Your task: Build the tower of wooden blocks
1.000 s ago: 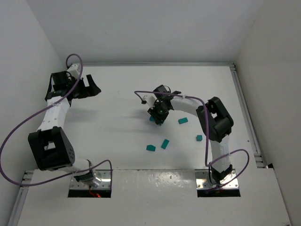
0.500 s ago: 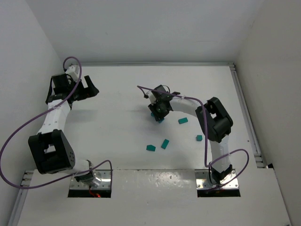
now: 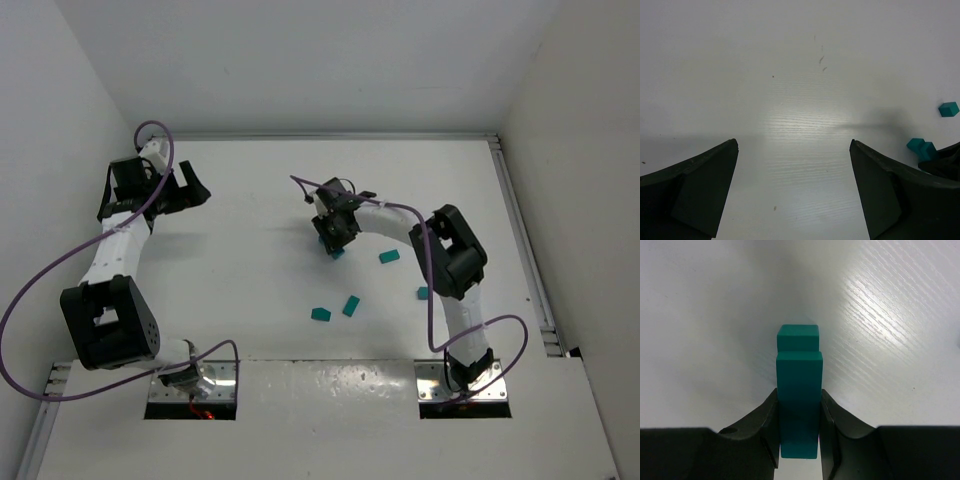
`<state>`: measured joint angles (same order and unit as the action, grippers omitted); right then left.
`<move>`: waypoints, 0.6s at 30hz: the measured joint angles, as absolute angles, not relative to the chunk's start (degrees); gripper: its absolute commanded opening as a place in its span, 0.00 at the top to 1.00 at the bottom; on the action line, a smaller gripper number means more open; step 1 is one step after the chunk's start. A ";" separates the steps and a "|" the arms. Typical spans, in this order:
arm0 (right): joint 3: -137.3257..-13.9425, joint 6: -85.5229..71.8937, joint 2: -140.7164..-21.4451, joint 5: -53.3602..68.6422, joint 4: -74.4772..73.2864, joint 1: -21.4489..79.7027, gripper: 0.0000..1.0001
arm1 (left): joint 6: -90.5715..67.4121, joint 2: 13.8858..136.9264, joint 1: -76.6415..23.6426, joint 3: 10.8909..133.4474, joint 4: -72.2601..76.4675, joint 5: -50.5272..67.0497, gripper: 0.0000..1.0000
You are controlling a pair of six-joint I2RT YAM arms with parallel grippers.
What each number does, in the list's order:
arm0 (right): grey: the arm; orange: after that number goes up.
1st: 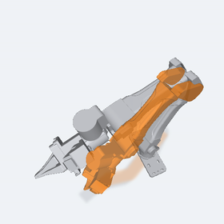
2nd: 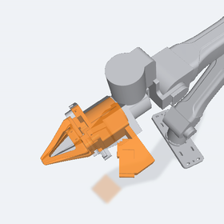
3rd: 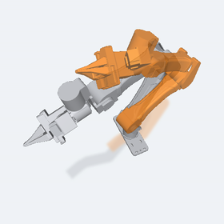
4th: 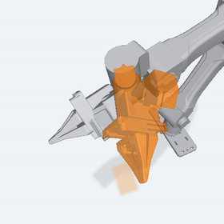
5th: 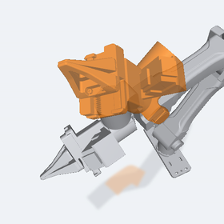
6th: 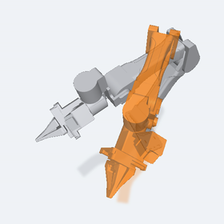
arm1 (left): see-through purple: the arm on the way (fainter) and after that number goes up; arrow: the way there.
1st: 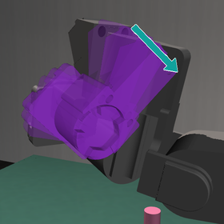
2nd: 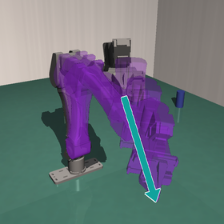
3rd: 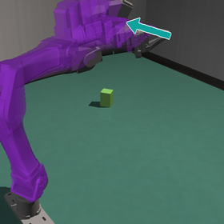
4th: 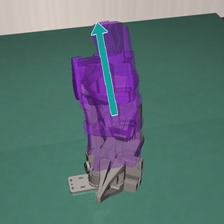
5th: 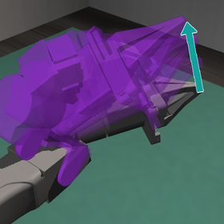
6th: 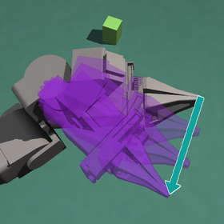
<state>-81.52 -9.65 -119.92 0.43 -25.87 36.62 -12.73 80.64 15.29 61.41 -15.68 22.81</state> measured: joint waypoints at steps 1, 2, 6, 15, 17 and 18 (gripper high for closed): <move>-81.76 -10.11 -120.05 0.40 -26.15 36.62 0.91 | -12.73 80.64 15.29 61.41 -15.68 22.81 0.00; -81.95 -10.68 -120.14 0.38 -26.33 36.62 0.95 | -12.73 80.64 15.29 61.39 -15.68 22.79 0.00; -82.54 -13.63 -120.46 0.19 -26.92 36.64 1.00 | -12.78 80.64 15.29 61.28 -15.64 22.79 0.00; -82.91 -24.75 -120.53 -5.87 -28.34 38.76 1.00 | -12.80 80.64 15.29 61.25 -15.53 22.81 0.00; -83.42 -27.97 -120.57 -8.88 -30.04 39.99 1.00 | -12.82 80.64 15.29 61.25 -15.53 22.87 0.00; -83.85 -29.47 -120.70 -10.20 -31.03 40.58 1.00 | -12.82 80.64 15.29 61.25 -15.51 22.87 0.00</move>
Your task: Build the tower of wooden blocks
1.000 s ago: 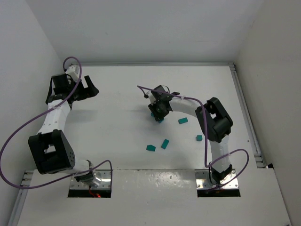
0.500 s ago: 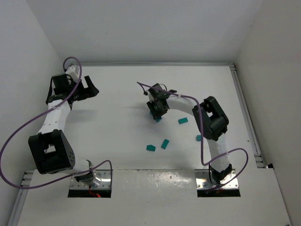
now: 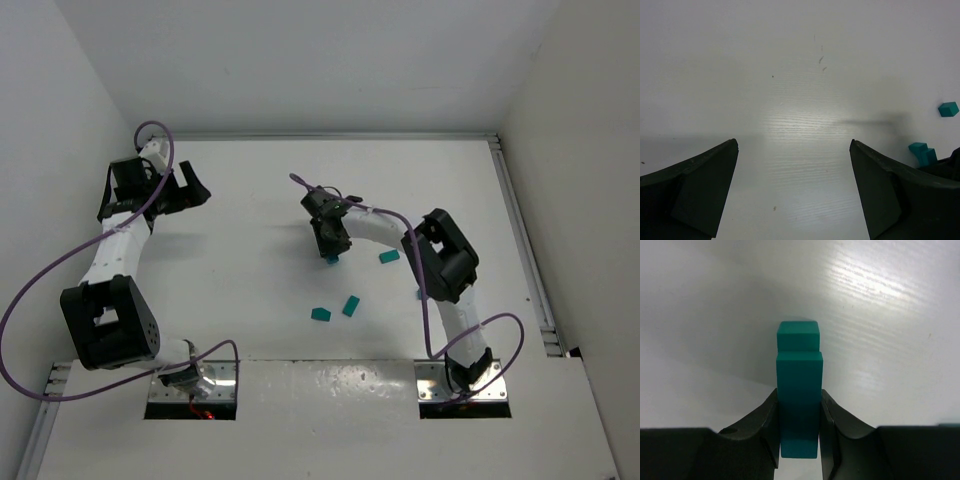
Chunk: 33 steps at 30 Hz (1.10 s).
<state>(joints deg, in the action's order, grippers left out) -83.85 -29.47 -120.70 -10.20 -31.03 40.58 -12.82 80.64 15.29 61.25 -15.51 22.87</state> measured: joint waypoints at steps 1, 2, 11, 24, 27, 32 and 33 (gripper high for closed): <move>-84.33 -31.05 -120.95 -11.27 -31.92 41.06 1.00 | -12.82 80.64 15.29 61.25 -15.51 22.87 0.00; -84.71 -32.18 -121.19 -12.08 -32.56 41.36 1.00 | -12.82 80.64 15.29 61.25 -15.51 22.92 0.00; -85.65 -41.63 -121.80 -14.74 -34.35 42.09 0.97 | -12.99 80.64 15.29 60.86 -15.33 23.14 0.00; -85.82 -45.52 -121.91 -12.56 -34.63 41.32 0.88 | -12.99 80.64 15.29 60.84 -15.31 23.83 0.00; -85.97 -45.74 -121.97 -11.73 -34.63 41.21 0.80 | -12.99 80.64 15.29 60.84 -15.31 24.12 0.00; -86.02 -45.67 -122.06 -10.85 -34.57 41.04 0.63 | -12.99 80.64 15.29 60.84 -15.31 24.23 0.00; -86.02 -45.69 -122.19 -10.33 -34.63 41.01 0.59 | -12.99 80.64 15.29 60.84 -15.31 24.23 0.00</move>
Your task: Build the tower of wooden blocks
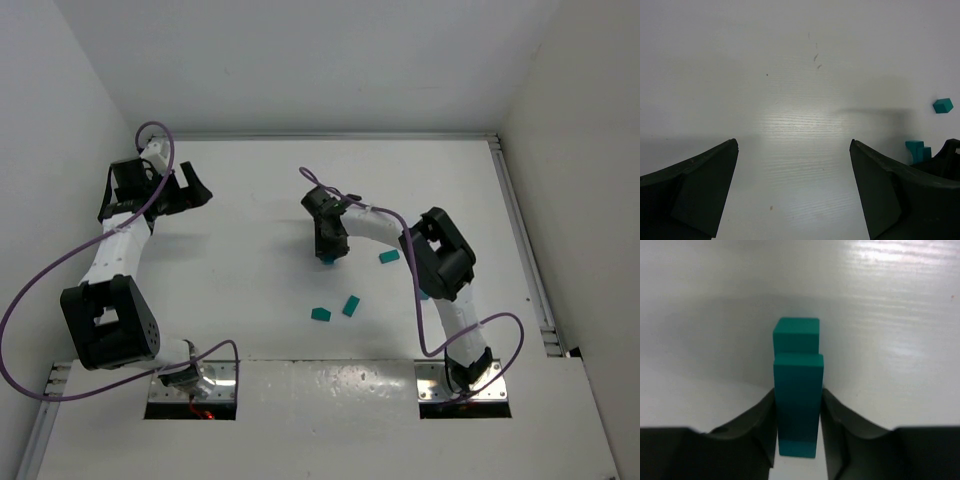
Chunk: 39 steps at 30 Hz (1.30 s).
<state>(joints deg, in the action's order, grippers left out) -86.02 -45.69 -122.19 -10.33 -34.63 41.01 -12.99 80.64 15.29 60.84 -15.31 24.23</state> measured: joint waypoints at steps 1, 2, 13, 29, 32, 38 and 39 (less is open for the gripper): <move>-86.02 -45.71 -122.69 -10.22 -34.59 40.99 0.57 | -12.99 80.64 15.29 60.84 -15.31 24.25 0.00; -86.26 -45.65 -122.76 -9.85 -34.52 41.01 0.54 | -12.99 80.64 15.29 60.84 -15.31 24.29 0.00; -86.54 -45.41 -122.87 -8.86 -34.26 41.01 0.33 | -12.99 80.64 15.29 60.84 -15.31 24.43 0.00; -82.74 -40.73 -120.33 -9.47 -32.62 41.67 0.15 | -12.99 80.64 15.29 60.84 -15.31 24.86 0.00; -82.26 -40.21 -120.03 -9.96 -32.60 41.98 0.15 | -12.99 80.64 15.29 60.84 -15.31 24.86 0.00; -82.72 -39.88 -120.27 -10.02 -32.93 42.06 0.27 | -12.99 80.64 15.29 60.84 -15.31 24.88 0.00; -83.37 -39.92 -120.70 -9.98 -33.21 41.95 0.29 | -13.02 80.64 15.29 60.84 -15.31 24.88 0.00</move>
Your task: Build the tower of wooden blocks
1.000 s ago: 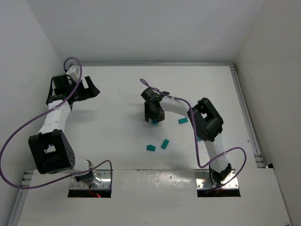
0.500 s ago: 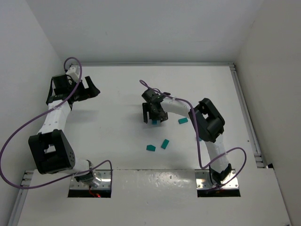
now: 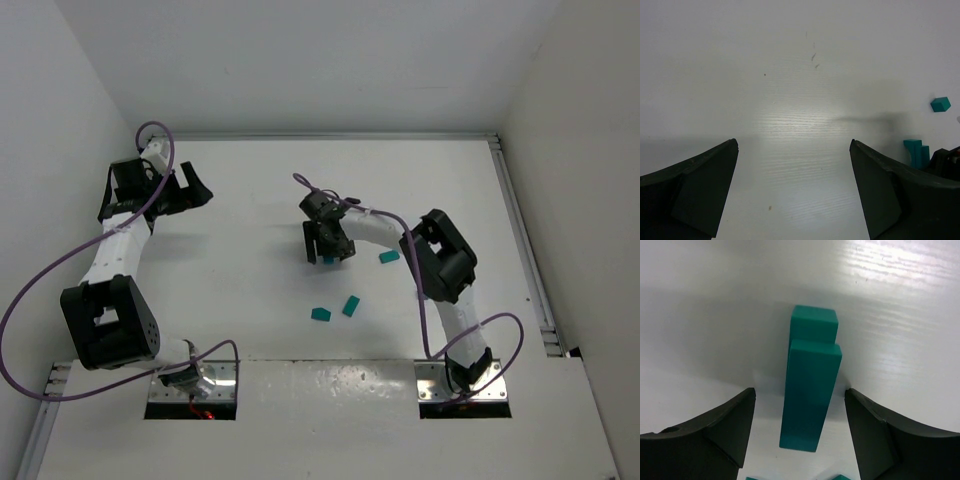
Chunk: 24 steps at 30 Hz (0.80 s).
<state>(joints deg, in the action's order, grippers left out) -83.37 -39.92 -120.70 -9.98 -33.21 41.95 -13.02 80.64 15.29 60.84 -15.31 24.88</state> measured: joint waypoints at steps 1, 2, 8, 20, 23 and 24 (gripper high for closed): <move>-84.16 -39.99 -121.36 -9.98 -33.30 41.85 0.30 | -12.99 80.64 15.29 60.84 -15.31 24.88 0.00; -85.03 -40.07 -121.95 -10.00 -33.58 41.71 0.32 | -12.99 80.64 15.29 60.84 -15.31 24.88 0.00; -89.03 -40.36 -124.46 -9.85 -33.50 40.18 0.37 | -12.99 80.66 15.29 60.84 -15.29 25.04 0.00; -91.68 -40.53 -126.30 -10.02 -33.52 38.59 0.67 | -12.99 80.66 15.29 60.84 -14.87 25.04 0.00; -91.70 -40.53 -126.30 -10.02 -33.50 38.59 0.67 | -12.97 80.66 15.29 60.84 -14.87 25.06 0.00; -91.70 -40.53 -126.30 -10.02 -33.50 38.59 0.67 | -12.97 80.66 15.29 60.84 -14.87 25.06 0.00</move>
<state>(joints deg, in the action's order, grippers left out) -91.70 -40.53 -126.30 -10.02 -33.50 38.59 -12.97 80.66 15.29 60.84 -14.87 25.06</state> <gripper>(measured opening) 0.337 0.995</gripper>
